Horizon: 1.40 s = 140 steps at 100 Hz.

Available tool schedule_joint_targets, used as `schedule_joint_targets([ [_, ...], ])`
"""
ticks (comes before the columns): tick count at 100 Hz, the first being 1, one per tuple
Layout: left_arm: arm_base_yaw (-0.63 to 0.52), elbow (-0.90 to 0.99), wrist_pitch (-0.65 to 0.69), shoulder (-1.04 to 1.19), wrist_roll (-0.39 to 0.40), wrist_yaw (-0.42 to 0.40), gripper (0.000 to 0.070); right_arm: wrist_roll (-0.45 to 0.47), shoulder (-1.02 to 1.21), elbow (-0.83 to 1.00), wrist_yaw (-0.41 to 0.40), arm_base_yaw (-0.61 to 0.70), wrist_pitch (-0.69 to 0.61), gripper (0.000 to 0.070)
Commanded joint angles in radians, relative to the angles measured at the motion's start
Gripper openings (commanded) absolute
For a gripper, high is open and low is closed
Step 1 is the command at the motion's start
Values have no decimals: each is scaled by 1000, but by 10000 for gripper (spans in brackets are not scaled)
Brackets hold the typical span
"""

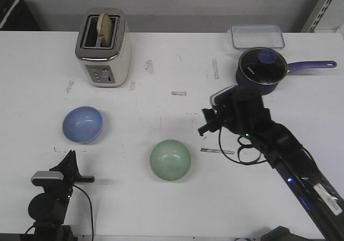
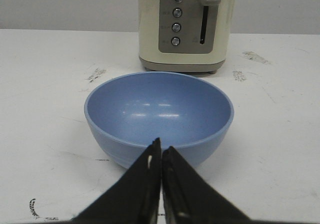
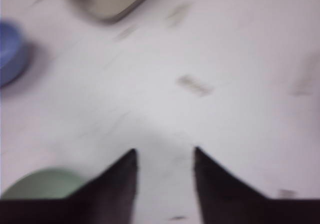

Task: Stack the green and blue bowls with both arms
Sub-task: 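Release the green bowl and retract the right gripper to rest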

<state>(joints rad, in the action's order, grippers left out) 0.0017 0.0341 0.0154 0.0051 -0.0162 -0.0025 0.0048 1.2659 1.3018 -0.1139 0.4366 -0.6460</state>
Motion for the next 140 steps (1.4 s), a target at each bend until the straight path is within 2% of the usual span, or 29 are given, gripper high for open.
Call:
schedule_joint_targets([
  [1,1,-21,11,-2,5,-1,2,-14,-39,9,38,-38,-4,0],
  [14,1,-21,9,-2,4,-1,2,-51,-133,-43,92,-153,-38,0],
  [30,1,-21,8,-2,5,-1,2,-59,-265,-191,92,-297,-36,1],
  [48,1,-21,9,-2,5,-1,2,-61,-436,-427,96,-405,83,0],
  [58,1,-21,9,-2,5,-1,2,-57,-529,-542,96,-419,138,1],
  [85,1,-21,10,-2,2,-1,1,-58,-783,-721,115,-419,163,1],
  [119,1,-8,101,-2,-4,-2,1,-58,-933,-747,114,-419,197,1],
  [130,1,51,179,-1,-1,-2,1,-58,-931,-747,114,-418,197,1],
  [140,1,152,193,19,17,-2,1,-57,-931,-747,114,-418,197,1],
])
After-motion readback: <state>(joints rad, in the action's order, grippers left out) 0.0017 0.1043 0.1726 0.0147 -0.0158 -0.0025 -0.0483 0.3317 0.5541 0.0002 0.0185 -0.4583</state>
